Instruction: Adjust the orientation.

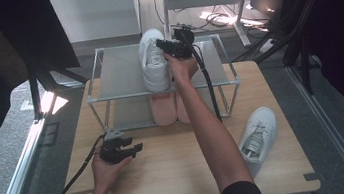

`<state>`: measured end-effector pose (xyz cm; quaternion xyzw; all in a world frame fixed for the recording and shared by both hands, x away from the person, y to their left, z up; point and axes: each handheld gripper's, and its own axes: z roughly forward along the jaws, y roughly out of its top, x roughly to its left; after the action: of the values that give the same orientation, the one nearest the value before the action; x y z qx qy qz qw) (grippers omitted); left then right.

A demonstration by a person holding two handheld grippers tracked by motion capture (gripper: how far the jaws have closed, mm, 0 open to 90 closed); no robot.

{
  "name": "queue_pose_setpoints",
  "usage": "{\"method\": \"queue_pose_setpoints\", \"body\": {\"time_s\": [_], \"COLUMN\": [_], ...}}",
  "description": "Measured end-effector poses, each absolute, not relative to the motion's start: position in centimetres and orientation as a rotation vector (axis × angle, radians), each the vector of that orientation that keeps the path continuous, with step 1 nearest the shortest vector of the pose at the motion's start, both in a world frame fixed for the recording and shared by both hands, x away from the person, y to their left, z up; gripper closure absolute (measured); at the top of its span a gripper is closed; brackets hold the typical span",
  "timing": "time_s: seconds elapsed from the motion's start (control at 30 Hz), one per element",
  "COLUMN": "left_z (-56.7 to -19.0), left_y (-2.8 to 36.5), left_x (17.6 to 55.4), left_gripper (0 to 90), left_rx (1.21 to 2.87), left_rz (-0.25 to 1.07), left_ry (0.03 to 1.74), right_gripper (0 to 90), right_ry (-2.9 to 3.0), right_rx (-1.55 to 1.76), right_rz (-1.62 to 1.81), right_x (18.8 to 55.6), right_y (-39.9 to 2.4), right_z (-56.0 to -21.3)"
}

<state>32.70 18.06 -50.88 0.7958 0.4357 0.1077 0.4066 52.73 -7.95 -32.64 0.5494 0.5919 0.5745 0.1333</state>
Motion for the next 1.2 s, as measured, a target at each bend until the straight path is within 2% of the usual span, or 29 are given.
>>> {"method": "queue_pose_setpoints", "body": {"time_s": [0.13, 0.47, 0.8, 1.2], "left_z": [-50.9, -50.8, -50.8, -50.9], "left_y": [18.0, 18.0, 17.9, 17.8], "left_x": [32.7, 32.7, 32.7, 32.6], "left_gripper": [47.1, 47.1, 47.1, 47.1], "left_rx": [2.008, 2.007, 2.011, 2.015], "left_rz": [0.270, 0.272, 0.279, 0.279], "left_ry": [1.098, 1.098, 1.104, 1.103], "right_gripper": [61.7, 58.6, 60.6, 60.9], "right_ry": [1.752, 1.783, 1.861, 1.892], "right_rx": [1.575, 1.455, 1.356, 1.312], "right_rz": [1.701, 1.734, 1.690, 1.695], "right_x": [53.0, 50.9, 47.6, 44.3], "right_y": [-8.4, -10.0, -12.7, -16.0], "right_z": [-32.7, -31.2, -31.1, -32.8]}}
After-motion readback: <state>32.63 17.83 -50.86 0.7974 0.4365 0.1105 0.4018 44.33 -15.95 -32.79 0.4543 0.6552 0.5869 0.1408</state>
